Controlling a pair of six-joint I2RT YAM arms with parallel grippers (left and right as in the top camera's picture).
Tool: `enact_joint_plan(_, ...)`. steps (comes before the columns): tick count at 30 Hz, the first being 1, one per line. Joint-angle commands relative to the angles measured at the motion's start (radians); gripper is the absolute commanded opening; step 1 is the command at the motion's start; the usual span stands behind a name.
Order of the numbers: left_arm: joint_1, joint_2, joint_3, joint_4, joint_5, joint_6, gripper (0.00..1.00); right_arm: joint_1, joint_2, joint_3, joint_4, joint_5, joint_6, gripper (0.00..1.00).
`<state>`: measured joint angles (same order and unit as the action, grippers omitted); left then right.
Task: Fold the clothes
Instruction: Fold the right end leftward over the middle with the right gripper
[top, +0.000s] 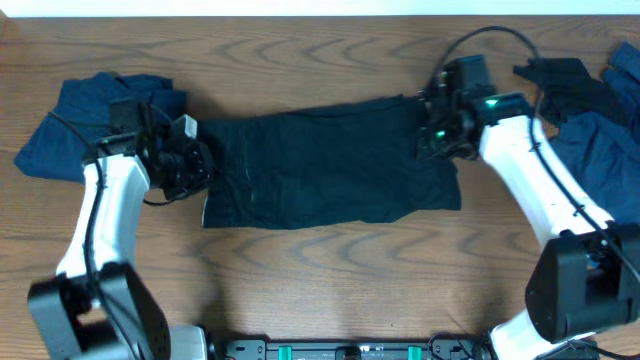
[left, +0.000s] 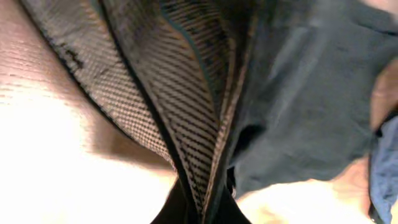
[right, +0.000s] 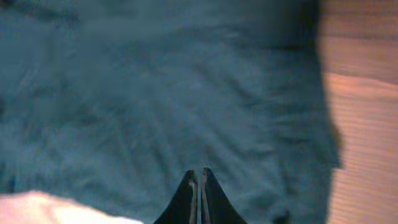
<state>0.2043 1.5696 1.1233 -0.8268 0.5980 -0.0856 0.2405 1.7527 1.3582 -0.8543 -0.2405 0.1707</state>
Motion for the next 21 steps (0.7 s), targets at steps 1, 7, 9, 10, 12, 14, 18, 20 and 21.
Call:
enact_joint_plan(1,-0.018,-0.068,0.041,-0.040,-0.008,-0.018,0.06,0.080,0.037,0.000,0.019,-0.065,-0.017,0.02)
enact_joint_plan(7,-0.028,-0.144,0.042,-0.036,-0.008,-0.051,0.06,0.216,0.159,0.000,0.126,-0.130,0.026,0.01)
enact_joint_plan(9,-0.027,-0.154,0.042,-0.035,-0.008,-0.051,0.06,0.261,0.206,0.000,0.175,-0.132,0.055,0.01)
enact_joint_plan(10,-0.027,-0.158,0.042,-0.032,-0.007,-0.057,0.06,0.281,0.227,0.000,0.193,-0.138,0.068,0.01)
enact_joint_plan(12,-0.027,-0.161,0.042,-0.021,-0.003,-0.082,0.06,0.323,0.270,0.000,0.230,-0.177,0.084,0.01)
enact_joint_plan(14,-0.027,-0.161,0.043,-0.013,0.034,-0.096,0.06,0.370,0.314,0.000,0.267,-0.205,0.107,0.01)
enact_joint_plan(18,-0.027,-0.161,0.043,0.002,0.175,-0.112,0.06,0.456,0.393,0.000,0.367,-0.205,0.156,0.01)
enact_joint_plan(20,-0.027,-0.162,0.043,0.002,0.223,-0.136,0.06,0.493,0.421,0.000,0.419,-0.204,0.175,0.01)
enact_joint_plan(21,-0.027,-0.163,0.043,0.002,0.244,-0.141,0.06,0.513,0.433,0.000,0.447,-0.202,0.177,0.01)
